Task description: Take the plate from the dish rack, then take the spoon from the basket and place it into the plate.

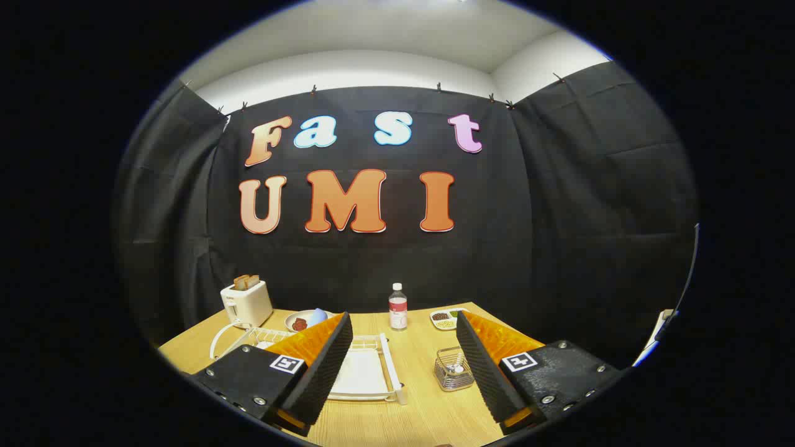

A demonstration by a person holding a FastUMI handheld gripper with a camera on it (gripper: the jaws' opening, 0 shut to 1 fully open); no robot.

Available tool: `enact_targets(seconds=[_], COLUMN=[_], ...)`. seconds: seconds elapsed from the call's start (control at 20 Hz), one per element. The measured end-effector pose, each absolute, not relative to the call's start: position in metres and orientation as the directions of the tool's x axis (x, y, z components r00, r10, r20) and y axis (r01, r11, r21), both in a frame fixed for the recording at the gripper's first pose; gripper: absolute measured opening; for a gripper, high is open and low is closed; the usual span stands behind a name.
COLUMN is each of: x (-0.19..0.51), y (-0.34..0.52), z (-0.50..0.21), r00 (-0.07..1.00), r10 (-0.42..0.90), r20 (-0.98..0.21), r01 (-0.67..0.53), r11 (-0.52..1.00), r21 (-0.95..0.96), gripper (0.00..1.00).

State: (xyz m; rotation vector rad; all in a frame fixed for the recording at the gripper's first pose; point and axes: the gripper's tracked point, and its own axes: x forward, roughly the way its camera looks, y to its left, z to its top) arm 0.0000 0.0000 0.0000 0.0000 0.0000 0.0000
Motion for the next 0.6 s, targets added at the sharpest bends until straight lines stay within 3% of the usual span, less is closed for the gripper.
enact_targets(seconds=[0.6], x=[0.011], y=[0.026], z=[-0.002], r00=[0.997], r10=[0.059], r20=[-0.050], r01=[-0.060], r11=[0.998], r21=[-0.030], gripper=[1.00])
